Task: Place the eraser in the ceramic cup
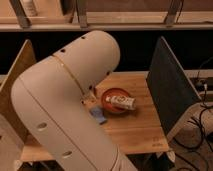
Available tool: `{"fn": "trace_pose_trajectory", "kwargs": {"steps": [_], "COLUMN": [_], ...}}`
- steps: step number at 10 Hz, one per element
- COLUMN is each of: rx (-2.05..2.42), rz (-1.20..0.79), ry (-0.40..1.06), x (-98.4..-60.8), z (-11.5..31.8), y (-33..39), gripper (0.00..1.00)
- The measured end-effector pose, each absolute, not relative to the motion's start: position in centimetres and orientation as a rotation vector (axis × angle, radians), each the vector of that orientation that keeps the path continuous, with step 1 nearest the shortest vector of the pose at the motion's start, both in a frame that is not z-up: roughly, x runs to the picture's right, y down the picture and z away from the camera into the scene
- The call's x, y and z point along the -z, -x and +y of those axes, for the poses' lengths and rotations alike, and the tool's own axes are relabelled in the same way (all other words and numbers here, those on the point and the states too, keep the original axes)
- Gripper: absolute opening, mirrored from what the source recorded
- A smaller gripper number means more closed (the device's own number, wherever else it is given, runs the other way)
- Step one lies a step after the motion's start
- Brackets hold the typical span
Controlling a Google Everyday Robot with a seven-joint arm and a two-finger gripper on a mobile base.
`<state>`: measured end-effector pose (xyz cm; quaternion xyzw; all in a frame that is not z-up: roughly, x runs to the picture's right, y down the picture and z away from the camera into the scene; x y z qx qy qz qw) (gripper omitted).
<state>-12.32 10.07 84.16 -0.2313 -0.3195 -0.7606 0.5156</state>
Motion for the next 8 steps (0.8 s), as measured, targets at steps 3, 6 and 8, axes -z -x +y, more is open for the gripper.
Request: {"fn": "trace_pose_trajectory", "kwargs": {"steps": [3,6,8], "rx": [1.862,1.869,1.854], "rz": [-0.775,-0.780,-0.773], "ry": [0.559,0.599,0.638], "x": [-85.2,-86.5,-87.7], "z": [10.4,11.7,12.5], "y": [14.3,14.8,14.6], "gripper": [0.80,0.80,0.80]}}
